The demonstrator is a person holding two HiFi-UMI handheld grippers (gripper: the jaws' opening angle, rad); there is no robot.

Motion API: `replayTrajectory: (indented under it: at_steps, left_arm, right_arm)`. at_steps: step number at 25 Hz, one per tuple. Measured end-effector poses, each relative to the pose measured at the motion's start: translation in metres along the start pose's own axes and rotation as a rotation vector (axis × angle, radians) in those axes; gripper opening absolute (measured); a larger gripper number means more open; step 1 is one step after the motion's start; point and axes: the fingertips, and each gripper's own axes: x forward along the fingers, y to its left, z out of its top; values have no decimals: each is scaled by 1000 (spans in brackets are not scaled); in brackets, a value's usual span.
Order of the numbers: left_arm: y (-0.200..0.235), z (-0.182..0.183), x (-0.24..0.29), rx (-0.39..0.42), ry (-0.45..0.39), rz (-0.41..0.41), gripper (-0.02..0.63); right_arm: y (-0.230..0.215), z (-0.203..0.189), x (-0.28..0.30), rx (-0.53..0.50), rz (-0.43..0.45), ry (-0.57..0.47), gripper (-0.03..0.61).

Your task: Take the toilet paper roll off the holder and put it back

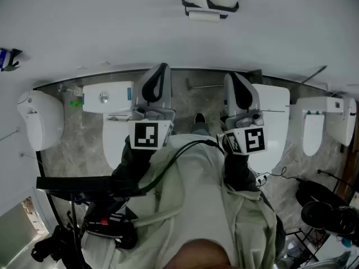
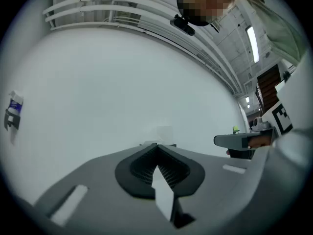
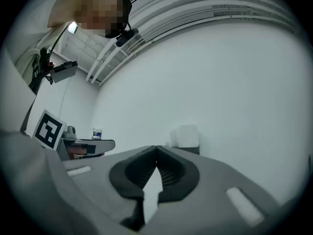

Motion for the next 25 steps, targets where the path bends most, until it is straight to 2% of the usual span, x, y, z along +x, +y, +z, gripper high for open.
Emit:
replayTrajectory:
  at_steps: [6,12,18,21,25]
  left_arm:
    - [-18,-5,13,14,27,-16,6]
    - [-20,-5,17,11,34,11,6]
    - [-12,-2,22,15,4,35,6]
    - [-12,-3,24,19,18,29,6]
    - [-11,-4,25,21,15,28,6]
  right_arm:
    - [-19,0,-4,7,-1,0,2]
    - [-34,-1,-1,48,-13,-16,2]
    - [-37,-3,10,-65,-24,4,2]
    - [-41,-5,19,-144,-32,31,2]
    - [-56,-1,39,-189,-40,30,2]
